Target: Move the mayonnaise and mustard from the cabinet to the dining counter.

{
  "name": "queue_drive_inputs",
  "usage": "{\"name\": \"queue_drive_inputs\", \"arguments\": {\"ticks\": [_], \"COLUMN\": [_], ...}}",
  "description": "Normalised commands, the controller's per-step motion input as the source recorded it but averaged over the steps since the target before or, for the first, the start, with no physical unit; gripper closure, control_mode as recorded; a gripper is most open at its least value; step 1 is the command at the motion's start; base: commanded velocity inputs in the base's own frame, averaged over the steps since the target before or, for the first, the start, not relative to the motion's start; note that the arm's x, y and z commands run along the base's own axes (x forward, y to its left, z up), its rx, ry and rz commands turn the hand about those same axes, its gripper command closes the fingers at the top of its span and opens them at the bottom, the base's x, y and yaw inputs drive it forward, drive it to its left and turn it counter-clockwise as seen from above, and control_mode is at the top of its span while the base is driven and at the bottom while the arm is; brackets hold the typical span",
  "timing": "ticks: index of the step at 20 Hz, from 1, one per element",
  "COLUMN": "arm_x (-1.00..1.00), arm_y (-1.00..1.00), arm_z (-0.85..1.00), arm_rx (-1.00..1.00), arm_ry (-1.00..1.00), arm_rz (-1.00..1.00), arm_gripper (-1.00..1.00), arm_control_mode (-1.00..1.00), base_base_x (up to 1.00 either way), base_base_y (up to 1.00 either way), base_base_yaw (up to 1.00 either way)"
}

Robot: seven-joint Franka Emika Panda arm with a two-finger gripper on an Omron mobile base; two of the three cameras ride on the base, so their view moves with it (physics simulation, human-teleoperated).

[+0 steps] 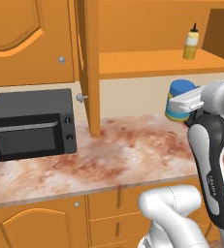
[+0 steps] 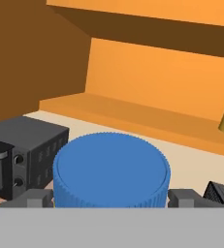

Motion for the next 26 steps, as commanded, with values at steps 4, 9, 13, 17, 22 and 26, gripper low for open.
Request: {"name": "queue_drive_inputs", "arguments": {"ticks": [4, 9, 13, 17, 22, 26], "arm_x": [0.00, 0.00, 0.00, 0.00, 0.00, 0.00], "arm_y": [0.00, 0.00, 0.00, 0.00, 0.00, 0.00], "arm_z": [0.00, 0.00, 0.00, 0.00, 0.00, 0.00], "arm_rx": [0.00, 0.00, 0.00, 0.00, 0.00, 0.00], "arm_ry": [0.00, 0.00, 0.00, 0.00, 0.00, 0.00], "arm_rz": [0.00, 0.00, 0.00, 0.00, 0.00, 0.00], "arm_gripper": [1.00, 1.00, 1.00, 1.00, 1.00, 1.00], "arm_control_mode": [1.00, 1.00, 1.00, 1.00, 1.00, 1.00], "base_base_x": [-0.63, -0.66, -0.49, -0.48, -0.37, -0.51], "base_base_y": [-0.03, -0.01, 0.00, -0.04, -0.01, -0.06], "base_base_yaw": [0.00, 0.00, 0.00, 0.00, 0.10, 0.34]}}
